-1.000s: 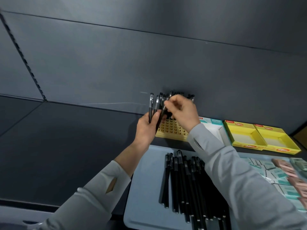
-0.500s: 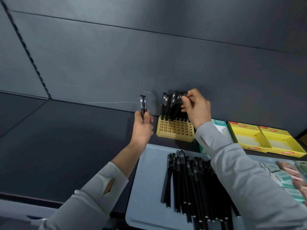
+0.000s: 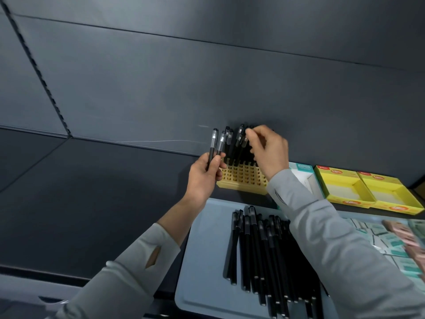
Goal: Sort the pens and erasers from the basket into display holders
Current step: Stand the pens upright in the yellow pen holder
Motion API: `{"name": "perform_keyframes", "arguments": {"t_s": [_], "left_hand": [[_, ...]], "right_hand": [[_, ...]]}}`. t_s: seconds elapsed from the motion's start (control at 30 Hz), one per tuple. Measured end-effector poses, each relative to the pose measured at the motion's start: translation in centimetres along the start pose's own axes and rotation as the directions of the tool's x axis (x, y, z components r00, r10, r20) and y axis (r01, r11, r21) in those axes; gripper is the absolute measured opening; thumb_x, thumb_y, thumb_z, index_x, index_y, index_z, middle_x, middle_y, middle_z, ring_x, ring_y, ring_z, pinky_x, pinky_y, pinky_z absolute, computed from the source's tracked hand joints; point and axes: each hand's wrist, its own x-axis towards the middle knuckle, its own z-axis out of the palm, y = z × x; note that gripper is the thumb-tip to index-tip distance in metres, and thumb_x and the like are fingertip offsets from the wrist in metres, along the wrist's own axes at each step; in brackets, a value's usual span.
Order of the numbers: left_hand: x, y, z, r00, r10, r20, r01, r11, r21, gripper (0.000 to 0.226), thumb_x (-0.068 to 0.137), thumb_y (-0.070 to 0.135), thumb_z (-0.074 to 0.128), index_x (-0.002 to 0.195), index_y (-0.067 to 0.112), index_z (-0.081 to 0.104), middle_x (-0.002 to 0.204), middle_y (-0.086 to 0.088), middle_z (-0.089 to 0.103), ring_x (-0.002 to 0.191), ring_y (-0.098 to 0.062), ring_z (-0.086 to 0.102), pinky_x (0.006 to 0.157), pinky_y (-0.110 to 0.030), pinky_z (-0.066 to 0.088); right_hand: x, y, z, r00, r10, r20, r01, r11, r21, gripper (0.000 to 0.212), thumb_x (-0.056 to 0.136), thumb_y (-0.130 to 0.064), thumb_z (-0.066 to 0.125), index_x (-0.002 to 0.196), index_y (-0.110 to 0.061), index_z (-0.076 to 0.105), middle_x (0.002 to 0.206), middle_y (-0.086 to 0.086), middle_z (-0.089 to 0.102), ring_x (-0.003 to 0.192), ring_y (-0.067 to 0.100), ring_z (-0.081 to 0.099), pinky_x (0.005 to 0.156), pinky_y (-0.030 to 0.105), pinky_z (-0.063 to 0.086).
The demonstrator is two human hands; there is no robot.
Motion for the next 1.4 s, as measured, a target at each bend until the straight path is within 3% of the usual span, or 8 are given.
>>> {"name": "perform_keyframes", "arguments": {"t_s": [0.13, 0.23, 0.33, 0.47, 0.67, 1.0, 1.2, 1.4], "left_hand": [[-0.2, 0.1, 1.3, 0.996, -0.009, 0.084, 0.008, 1.000, 0.011, 0.017, 0.100, 0.016, 0.049, 0.106, 0.014, 0.066, 0.078, 0.003, 0.064, 0.065, -0.007, 0.053, 0.066, -0.021, 0.050], [-0.2, 0.1, 1.7, 0.996, -0.016, 0.084, 0.012, 0.999, 0.046, 0.016, 0.100, 0.018, 0.051, 0.106, 0.016, 0.066, 0.086, 0.001, 0.069, 0.076, -0.008, 0.062, 0.076, -0.023, 0.053], [0.1, -0.2, 1.1, 1.000, -0.011, 0.010, 0.010, 0.996, 0.090, 0.017, 0.100, 0.025, 0.050, 0.105, 0.022, 0.066, 0.097, 0.001, 0.071, 0.090, -0.011, 0.068, 0.084, -0.025, 0.054], [0.2, -0.3, -0.1, 0.997, -0.059, -0.058, 0.063, 0.995, 0.076, 0.020, 0.101, 0.029, 0.046, 0.105, 0.022, 0.065, 0.077, 0.008, 0.057, 0.057, -0.003, 0.052, 0.063, -0.025, 0.048], [-0.3, 0.2, -0.2, 0.995, -0.093, -0.039, 0.092, 0.995, -0.032, 0.034, 0.106, 0.029, 0.031, 0.110, 0.018, 0.063, 0.073, 0.004, 0.046, 0.044, 0.000, 0.039, 0.047, -0.017, 0.034], [-0.3, -0.1, -0.5, 1.000, -0.021, 0.016, 0.021, 1.000, -0.003, 0.025, 0.104, 0.018, 0.040, 0.109, 0.013, 0.064, 0.074, 0.005, 0.050, 0.063, -0.005, 0.044, 0.060, -0.016, 0.044], [-0.4, -0.2, 0.1, 0.999, -0.002, 0.048, 0.002, 1.000, -0.005, 0.023, 0.102, 0.016, 0.043, 0.109, 0.013, 0.064, 0.075, 0.004, 0.050, 0.066, -0.007, 0.046, 0.062, -0.016, 0.045], [-0.4, -0.7, 1.7, 0.991, 0.027, 0.128, -0.036, 0.997, 0.066, 0.021, 0.102, 0.015, 0.045, 0.108, 0.013, 0.065, 0.074, 0.005, 0.052, 0.064, -0.004, 0.047, 0.065, -0.020, 0.046]], "right_hand": [[-0.2, -1.6, -0.4, 0.971, -0.038, 0.237, 0.006, 0.991, 0.135, 0.021, 0.090, -0.038, 0.064, 0.083, -0.019, 0.070, 0.070, -0.011, 0.065, 0.058, 0.001, 0.058, 0.062, 0.023, 0.051], [0.0, -1.1, -0.6, 0.955, 0.005, 0.296, -0.072, 0.974, 0.216, 0.012, 0.091, -0.024, 0.066, 0.082, -0.016, 0.067, 0.071, -0.002, 0.067, 0.056, 0.009, 0.061, 0.057, 0.027, 0.052], [0.8, 0.0, -1.5, 0.976, 0.109, 0.190, -0.157, 0.953, 0.260, 0.013, 0.095, -0.018, 0.058, 0.083, -0.021, 0.062, 0.077, 0.004, 0.070, 0.069, 0.024, 0.070, 0.059, 0.032, 0.055], [1.5, 1.7, -2.7, 0.996, 0.086, -0.005, -0.085, 0.991, 0.102, 0.011, 0.096, -0.018, 0.053, 0.090, -0.022, 0.061, 0.072, -0.005, 0.065, 0.065, 0.019, 0.070, 0.067, 0.040, 0.060], [1.4, 2.4, -1.5, 1.000, 0.008, -0.012, -0.008, 0.999, -0.048, 0.011, 0.097, -0.025, 0.052, 0.098, -0.024, 0.062, 0.076, 0.000, 0.070, 0.065, 0.015, 0.069, 0.079, 0.044, 0.058], [1.2, 2.8, 0.7, 0.992, 0.063, 0.110, -0.052, 0.993, -0.103, 0.012, 0.098, -0.025, 0.052, 0.095, -0.021, 0.063, 0.077, 0.003, 0.071, 0.064, 0.013, 0.070, 0.082, 0.040, 0.057], [0.7, 1.6, -0.2, 0.992, -0.014, -0.127, 0.014, 1.000, 0.000, 0.011, 0.087, -0.029, 0.066, 0.096, -0.023, 0.064, 0.083, -0.005, 0.067, 0.075, 0.015, 0.063, 0.076, 0.041, 0.055], [-0.6, -1.0, -0.1, 0.984, 0.005, 0.176, -0.049, 0.968, 0.245, 0.011, 0.086, -0.034, 0.069, 0.087, -0.024, 0.073, 0.079, -0.013, 0.069, 0.075, 0.007, 0.063, 0.071, 0.033, 0.055]]}}
